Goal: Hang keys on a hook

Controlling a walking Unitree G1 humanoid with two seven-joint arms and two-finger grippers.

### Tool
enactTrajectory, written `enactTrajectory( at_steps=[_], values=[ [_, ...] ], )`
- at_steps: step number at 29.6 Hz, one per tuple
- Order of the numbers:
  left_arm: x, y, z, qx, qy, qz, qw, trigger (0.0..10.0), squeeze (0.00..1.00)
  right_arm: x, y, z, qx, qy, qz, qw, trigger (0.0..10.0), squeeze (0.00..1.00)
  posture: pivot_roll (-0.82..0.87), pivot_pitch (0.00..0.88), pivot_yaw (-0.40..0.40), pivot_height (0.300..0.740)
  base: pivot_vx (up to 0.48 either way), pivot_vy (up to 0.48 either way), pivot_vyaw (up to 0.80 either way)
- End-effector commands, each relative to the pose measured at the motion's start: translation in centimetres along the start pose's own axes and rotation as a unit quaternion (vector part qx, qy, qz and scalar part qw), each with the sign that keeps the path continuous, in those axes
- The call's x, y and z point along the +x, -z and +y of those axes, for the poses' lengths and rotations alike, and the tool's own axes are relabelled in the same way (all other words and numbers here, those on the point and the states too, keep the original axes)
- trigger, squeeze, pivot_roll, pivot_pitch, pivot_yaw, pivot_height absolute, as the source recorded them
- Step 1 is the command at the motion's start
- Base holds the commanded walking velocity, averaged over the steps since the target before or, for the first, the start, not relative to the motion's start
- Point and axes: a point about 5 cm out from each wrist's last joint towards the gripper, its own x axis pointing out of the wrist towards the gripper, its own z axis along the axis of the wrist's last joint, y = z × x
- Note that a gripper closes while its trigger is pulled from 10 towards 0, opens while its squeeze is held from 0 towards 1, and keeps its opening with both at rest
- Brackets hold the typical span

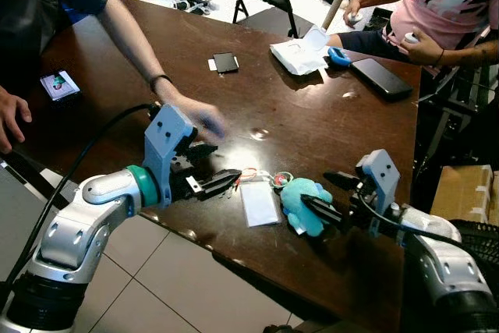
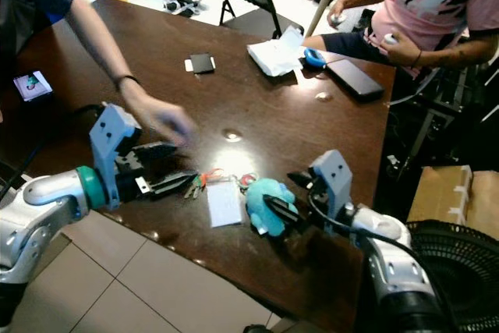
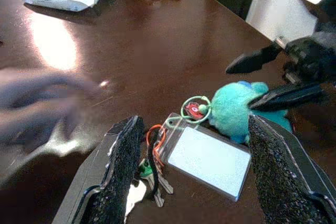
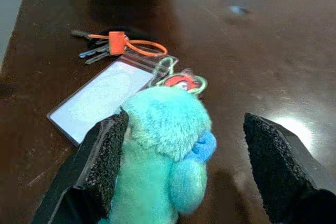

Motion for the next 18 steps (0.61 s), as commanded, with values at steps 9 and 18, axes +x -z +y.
enactTrajectory(
  at_steps=[9,18],
  values=[
    [-0.7,-0.2,0.1,-0.011,-0.014,-0.001,1.0,10.0,0.0,2.4,0.5,-0.2,0.085,-0.035,0.005,0.996,10.0,1.0,0.04,0.007,0.073,0.74,0.0,0.0,0.0],
    [-0.8,-0.2,0.0,-0.015,-0.015,-0.002,1.0,10.0,0.0,3.0,0.4,0.3,0.13,-0.089,0.027,0.987,9.3,0.0,0.06,0.018,0.074,0.74,0.0,0.0,0.0]
  ],
)
